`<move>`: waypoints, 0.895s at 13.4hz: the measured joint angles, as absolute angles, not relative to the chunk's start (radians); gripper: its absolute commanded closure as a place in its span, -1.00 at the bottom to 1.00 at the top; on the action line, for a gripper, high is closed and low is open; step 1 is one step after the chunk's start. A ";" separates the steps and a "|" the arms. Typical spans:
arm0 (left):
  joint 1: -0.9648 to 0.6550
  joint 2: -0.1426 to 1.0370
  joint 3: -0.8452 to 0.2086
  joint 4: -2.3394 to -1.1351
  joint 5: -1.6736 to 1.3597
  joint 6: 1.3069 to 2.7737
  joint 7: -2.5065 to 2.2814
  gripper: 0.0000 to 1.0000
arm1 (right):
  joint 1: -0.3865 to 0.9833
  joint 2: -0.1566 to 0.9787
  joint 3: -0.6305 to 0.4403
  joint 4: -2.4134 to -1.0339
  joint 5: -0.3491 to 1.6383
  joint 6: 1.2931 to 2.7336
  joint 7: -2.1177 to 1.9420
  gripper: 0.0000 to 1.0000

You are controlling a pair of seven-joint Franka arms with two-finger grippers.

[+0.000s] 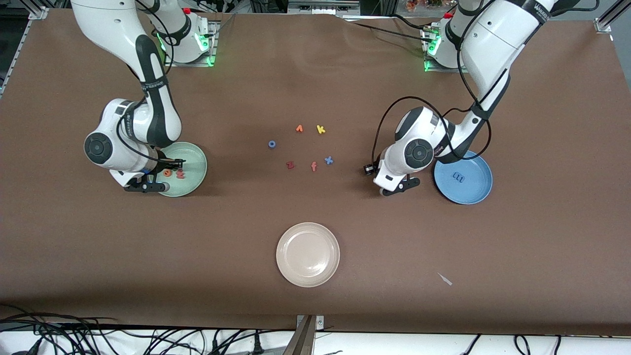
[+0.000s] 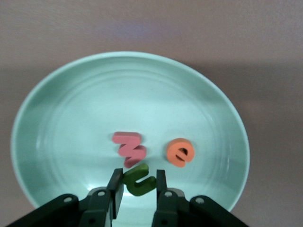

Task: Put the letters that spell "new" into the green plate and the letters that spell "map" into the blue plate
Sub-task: 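Place the green u on the green plate while the left gripper grasps the o, then place the yellow o on the blue plate while the right gripper returns to rest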

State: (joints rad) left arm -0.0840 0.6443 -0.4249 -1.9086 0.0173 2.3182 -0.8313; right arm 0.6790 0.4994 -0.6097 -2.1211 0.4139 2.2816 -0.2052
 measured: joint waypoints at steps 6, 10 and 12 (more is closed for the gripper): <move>-0.084 0.644 -0.425 -1.908 0.017 2.317 -0.833 0.90 | 0.685 0.493 -0.608 -2.097 0.415 2.300 -0.208 -1.00; -0.054 0.622 -0.420 -1.848 0.018 2.138 -0.815 0.95 | 0.686 0.463 -0.612 -1.986 0.415 2.211 -0.208 -1.00; -0.017 0.587 -0.420 -1.791 0.018 1.993 -0.770 0.95 | 0.685 0.450 -0.637 -1.927 0.415 2.155 -0.209 -1.00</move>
